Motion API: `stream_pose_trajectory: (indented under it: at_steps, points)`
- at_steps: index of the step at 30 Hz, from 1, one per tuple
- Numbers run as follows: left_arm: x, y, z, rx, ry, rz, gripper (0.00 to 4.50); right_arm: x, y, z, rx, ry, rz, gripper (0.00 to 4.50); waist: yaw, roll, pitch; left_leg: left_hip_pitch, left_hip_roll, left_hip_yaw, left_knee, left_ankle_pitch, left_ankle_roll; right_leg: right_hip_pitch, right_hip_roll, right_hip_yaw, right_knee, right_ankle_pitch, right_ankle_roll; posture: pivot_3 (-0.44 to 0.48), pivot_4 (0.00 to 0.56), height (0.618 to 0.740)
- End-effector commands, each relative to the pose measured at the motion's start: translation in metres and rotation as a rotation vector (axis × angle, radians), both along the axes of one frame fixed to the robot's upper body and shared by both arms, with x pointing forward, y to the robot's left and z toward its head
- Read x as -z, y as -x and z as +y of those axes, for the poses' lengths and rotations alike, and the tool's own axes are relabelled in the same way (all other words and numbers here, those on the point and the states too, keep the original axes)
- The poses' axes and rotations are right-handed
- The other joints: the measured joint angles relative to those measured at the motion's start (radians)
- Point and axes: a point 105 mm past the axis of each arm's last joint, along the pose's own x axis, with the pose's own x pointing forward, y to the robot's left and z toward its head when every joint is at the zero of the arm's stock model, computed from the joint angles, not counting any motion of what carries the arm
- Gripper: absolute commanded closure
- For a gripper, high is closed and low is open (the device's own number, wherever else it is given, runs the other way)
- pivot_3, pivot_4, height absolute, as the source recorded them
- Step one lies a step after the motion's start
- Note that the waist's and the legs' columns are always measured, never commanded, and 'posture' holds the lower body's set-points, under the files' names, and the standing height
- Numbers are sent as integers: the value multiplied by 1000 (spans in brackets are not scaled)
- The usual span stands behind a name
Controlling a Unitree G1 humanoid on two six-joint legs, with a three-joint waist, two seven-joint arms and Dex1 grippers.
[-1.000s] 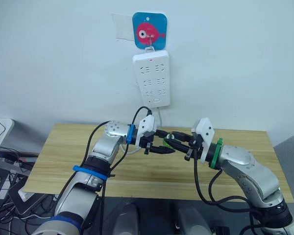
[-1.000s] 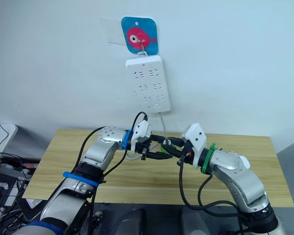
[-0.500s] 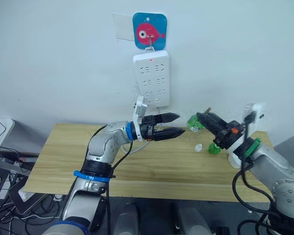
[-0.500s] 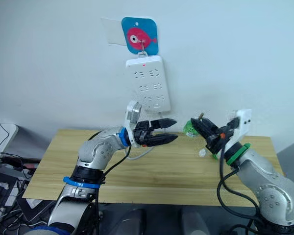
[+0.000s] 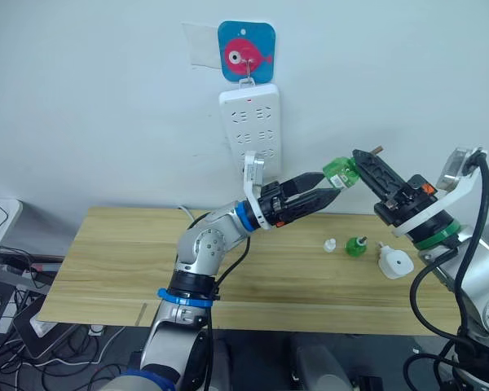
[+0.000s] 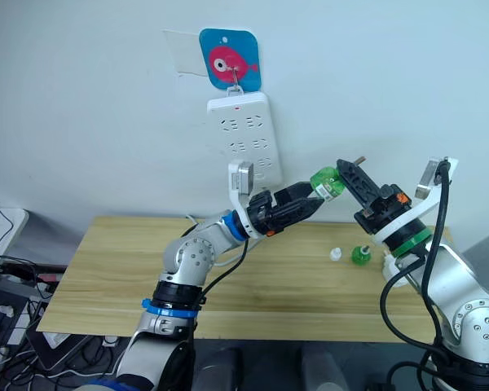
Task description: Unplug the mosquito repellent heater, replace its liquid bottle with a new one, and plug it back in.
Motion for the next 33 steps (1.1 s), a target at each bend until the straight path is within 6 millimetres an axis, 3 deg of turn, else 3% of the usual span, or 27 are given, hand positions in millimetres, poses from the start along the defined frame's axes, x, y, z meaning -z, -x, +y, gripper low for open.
stream_pose_trajectory:
  at_steps: [1, 10, 22, 29, 33]
  points:
    - [-18, 5, -4, 7, 69, -40, 0, -12, 7, 3, -17, -18, -42, 3641, 0, 0, 0, 0, 0, 0, 0, 0, 0, 0, 0, 0, 0, 0, 0, -83, 176, 740]
    - [-22, 6, -16, 14, 100, -31, 0, -13, 1, 4, -18, -18, -33, 3641, -3, 0, 0, 0, 0, 0, 0, 0, 0, 0, 0, 0, 0, 0, 0, -103, 202, 740]
    - [-18, 7, -17, 17, 98, -34, 0, -12, 5, 7, -19, -30, -35, 3641, -12, 0, 0, 0, 0, 0, 0, 0, 0, 0, 1, 0, -1, 0, 0, -98, 178, 740]
    - [-13, 10, -19, 29, 86, -30, 2067, -9, 7, 9, -20, -38, -26, 3641, -16, 0, 0, 0, 0, 0, 0, 0, 0, 0, 0, 1, -2, 0, 0, -97, 171, 740]
    - [-13, 9, -20, 19, 87, -28, 2215, -9, 8, 12, -26, -42, -30, 3641, -16, 0, 0, 0, 0, 0, -1, 0, 0, 0, 1, 1, -2, 0, 0, -98, 172, 740]
